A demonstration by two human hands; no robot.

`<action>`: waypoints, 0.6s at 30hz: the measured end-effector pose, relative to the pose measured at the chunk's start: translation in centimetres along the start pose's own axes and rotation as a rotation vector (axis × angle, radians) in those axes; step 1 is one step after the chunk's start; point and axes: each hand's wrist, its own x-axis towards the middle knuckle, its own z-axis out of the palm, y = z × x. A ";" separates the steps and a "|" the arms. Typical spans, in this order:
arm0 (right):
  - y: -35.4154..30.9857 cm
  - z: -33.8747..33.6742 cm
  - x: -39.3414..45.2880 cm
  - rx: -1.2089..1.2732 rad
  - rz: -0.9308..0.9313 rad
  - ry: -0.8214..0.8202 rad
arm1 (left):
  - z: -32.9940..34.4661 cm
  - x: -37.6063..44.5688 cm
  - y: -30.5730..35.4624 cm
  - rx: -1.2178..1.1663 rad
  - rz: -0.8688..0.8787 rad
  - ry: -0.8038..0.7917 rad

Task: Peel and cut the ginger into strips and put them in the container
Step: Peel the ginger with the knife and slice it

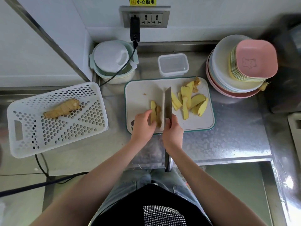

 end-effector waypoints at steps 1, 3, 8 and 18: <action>0.2 -0.3 0.2 0.019 0.015 0.011 | 0.1 -0.1 -0.1 0.101 0.051 0.034; 0.3 -0.9 0.4 0.051 0.044 0.041 | 0.5 -0.1 -0.6 0.373 0.262 0.044; 0.6 -1.9 0.3 0.076 0.037 0.062 | 0.9 0.9 -1.8 0.811 0.637 -0.154; 0.9 -2.7 -0.2 0.075 0.031 0.057 | 1.3 1.3 -0.1 0.772 0.927 -0.140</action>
